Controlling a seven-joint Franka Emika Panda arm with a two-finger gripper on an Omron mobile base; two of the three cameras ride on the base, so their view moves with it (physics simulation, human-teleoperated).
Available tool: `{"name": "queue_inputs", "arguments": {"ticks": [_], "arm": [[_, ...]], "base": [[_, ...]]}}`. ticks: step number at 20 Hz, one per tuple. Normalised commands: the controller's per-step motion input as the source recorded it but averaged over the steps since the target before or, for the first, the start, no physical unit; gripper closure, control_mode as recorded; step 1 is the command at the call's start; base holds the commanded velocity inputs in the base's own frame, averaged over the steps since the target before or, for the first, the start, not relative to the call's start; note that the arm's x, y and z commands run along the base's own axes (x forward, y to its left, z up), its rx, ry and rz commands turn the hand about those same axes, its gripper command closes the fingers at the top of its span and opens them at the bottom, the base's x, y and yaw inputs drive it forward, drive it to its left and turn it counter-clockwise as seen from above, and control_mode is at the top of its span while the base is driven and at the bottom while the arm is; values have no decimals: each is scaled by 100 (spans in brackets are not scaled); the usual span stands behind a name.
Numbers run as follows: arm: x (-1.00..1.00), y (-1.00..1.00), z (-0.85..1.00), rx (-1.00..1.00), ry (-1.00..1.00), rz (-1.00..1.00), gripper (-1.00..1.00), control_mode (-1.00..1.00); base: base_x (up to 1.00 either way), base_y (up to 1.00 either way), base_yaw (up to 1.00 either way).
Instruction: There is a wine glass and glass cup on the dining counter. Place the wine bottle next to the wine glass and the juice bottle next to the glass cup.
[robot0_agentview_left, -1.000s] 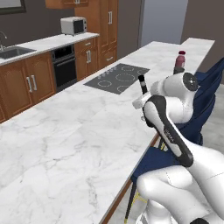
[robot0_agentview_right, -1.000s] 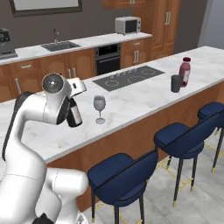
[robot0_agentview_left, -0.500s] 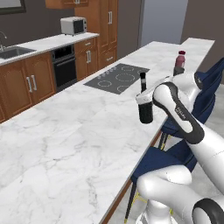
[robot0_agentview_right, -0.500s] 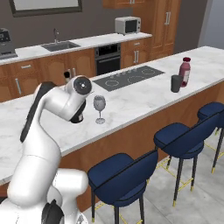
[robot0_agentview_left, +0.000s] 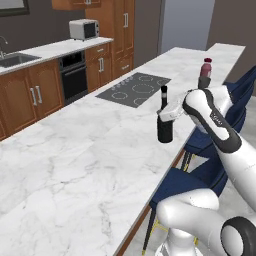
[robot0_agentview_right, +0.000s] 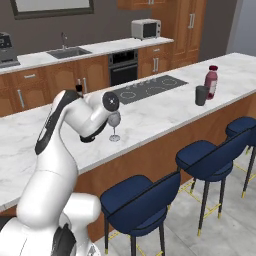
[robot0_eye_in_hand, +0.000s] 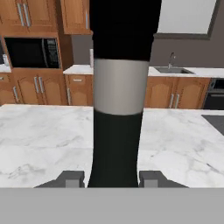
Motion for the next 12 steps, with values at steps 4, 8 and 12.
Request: {"name": "queue_inputs", "arguments": {"ticks": [4, 8, 12], "arm": [[21, 0, -11, 2, 0, 6, 100, -100], [26, 0, -14, 2, 4, 1, 100, -100], [22, 0, -22, 2, 4, 0, 100, -100]], "base": [[0, 0, 0], [0, 0, 0], [0, 0, 0]]}}
